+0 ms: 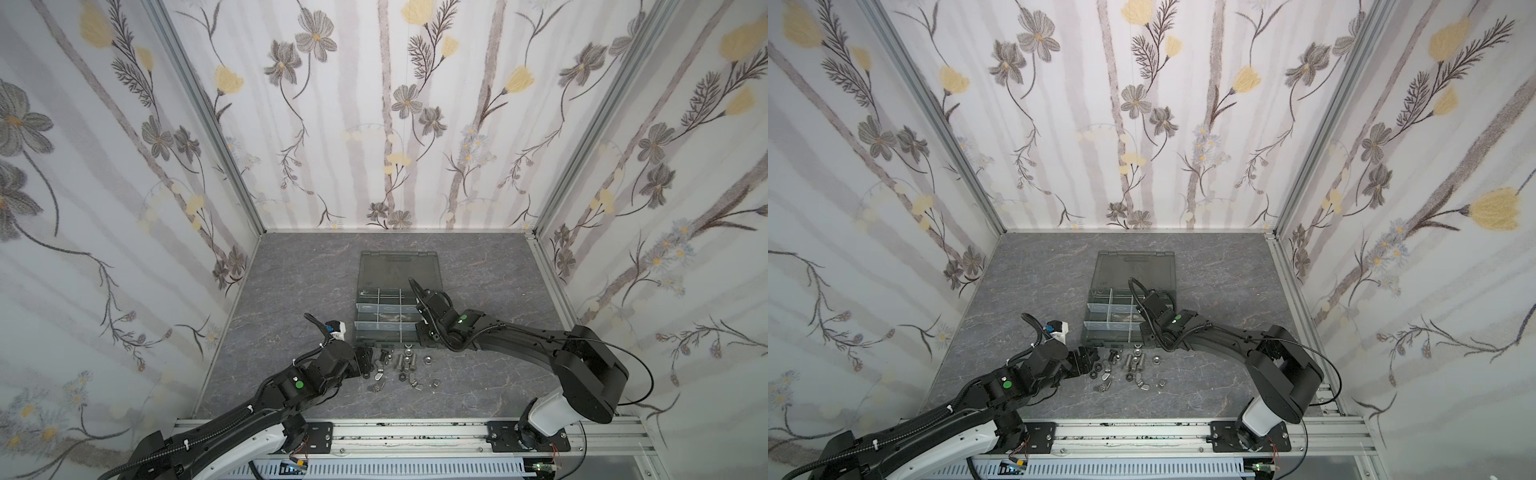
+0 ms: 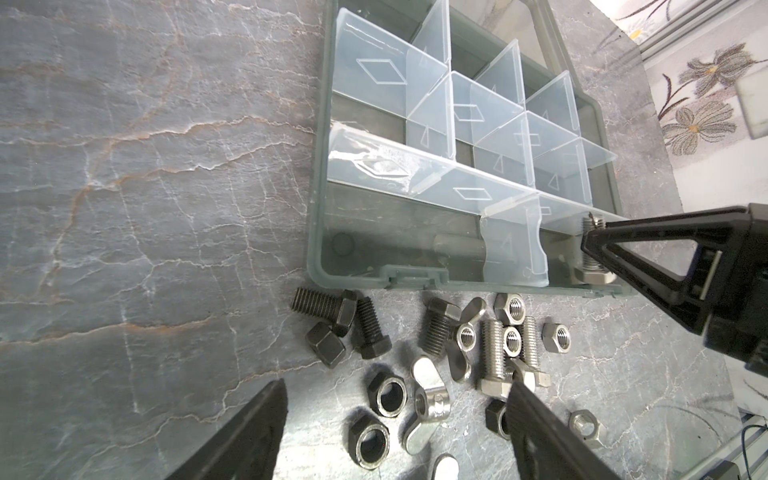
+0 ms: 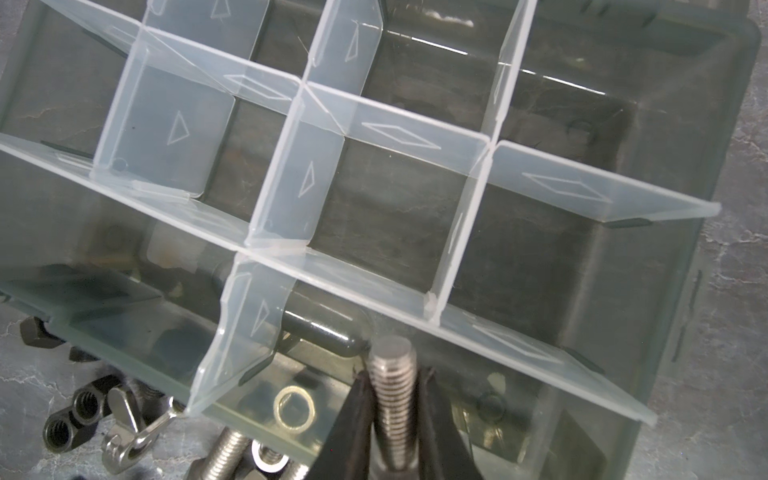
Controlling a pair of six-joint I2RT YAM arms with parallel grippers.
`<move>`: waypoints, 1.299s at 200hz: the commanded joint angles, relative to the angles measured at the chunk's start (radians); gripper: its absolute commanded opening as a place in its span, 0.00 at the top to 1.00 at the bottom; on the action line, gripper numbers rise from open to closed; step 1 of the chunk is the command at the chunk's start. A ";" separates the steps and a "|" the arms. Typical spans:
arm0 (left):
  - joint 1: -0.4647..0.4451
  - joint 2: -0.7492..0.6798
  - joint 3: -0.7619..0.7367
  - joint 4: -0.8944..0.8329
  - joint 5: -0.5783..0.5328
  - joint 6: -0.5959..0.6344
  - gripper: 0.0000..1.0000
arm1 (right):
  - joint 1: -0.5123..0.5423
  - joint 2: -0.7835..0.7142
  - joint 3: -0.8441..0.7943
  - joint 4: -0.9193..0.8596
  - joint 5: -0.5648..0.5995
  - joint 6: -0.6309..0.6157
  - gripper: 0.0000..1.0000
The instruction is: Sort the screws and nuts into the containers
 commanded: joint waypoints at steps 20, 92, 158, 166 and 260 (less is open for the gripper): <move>0.000 0.006 0.003 0.000 -0.019 -0.015 0.15 | 0.001 0.010 0.007 0.053 -0.005 -0.005 0.73; 0.000 0.026 0.023 0.000 -0.002 -0.010 0.21 | 0.000 -0.059 0.009 0.030 -0.013 -0.001 0.69; -0.048 0.092 0.104 -0.002 0.026 0.009 0.33 | 0.001 -0.216 -0.038 0.019 -0.005 0.034 0.65; -0.063 0.108 0.118 -0.002 0.022 0.010 0.34 | 0.000 -0.229 -0.047 0.017 -0.005 0.042 0.65; -0.274 0.490 0.337 0.001 -0.007 0.042 0.41 | -0.007 -0.404 -0.208 0.001 0.034 0.120 0.64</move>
